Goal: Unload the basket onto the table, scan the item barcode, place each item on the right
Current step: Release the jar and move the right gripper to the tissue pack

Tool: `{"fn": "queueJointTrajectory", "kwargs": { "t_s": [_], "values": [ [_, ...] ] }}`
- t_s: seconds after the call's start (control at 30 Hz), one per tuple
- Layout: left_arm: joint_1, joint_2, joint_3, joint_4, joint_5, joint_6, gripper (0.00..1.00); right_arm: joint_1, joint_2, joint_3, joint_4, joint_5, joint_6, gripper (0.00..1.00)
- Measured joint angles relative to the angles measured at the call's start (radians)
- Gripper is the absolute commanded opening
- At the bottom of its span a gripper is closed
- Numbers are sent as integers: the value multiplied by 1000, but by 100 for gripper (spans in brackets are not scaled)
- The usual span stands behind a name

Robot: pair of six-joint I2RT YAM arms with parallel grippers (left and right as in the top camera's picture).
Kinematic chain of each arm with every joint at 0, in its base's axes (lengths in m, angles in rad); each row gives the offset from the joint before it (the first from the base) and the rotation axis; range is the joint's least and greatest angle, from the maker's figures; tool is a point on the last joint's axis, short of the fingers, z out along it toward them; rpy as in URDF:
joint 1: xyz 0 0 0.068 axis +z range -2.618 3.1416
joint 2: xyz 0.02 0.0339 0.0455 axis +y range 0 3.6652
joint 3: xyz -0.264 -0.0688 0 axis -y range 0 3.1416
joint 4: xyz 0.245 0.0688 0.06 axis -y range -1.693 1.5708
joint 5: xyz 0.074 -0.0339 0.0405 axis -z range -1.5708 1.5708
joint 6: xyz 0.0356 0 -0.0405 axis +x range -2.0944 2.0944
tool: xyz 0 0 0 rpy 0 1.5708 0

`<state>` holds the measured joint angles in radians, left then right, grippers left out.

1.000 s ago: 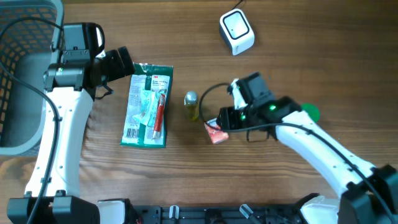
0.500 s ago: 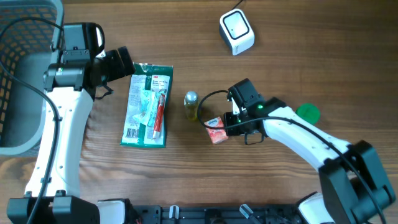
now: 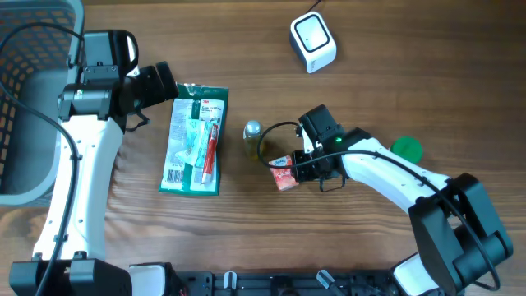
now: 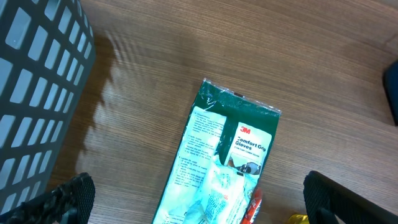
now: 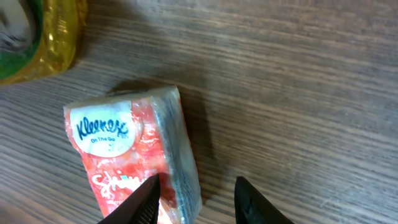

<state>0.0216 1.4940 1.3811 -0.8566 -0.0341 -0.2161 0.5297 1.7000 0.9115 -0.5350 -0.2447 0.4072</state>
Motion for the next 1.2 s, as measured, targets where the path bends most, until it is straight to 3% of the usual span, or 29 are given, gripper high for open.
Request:
{"fn": "queueJointTrajectory", "kwargs": {
  "t_s": [0.57, 1.2],
  "values": [
    [0, 0, 0, 0, 0, 0, 100, 0, -79, -15, 59, -10, -5, 36],
    [0, 0, 0, 0, 0, 0, 100, -27, 17, -27, 68, -69, 20, 28]
  ]
}}
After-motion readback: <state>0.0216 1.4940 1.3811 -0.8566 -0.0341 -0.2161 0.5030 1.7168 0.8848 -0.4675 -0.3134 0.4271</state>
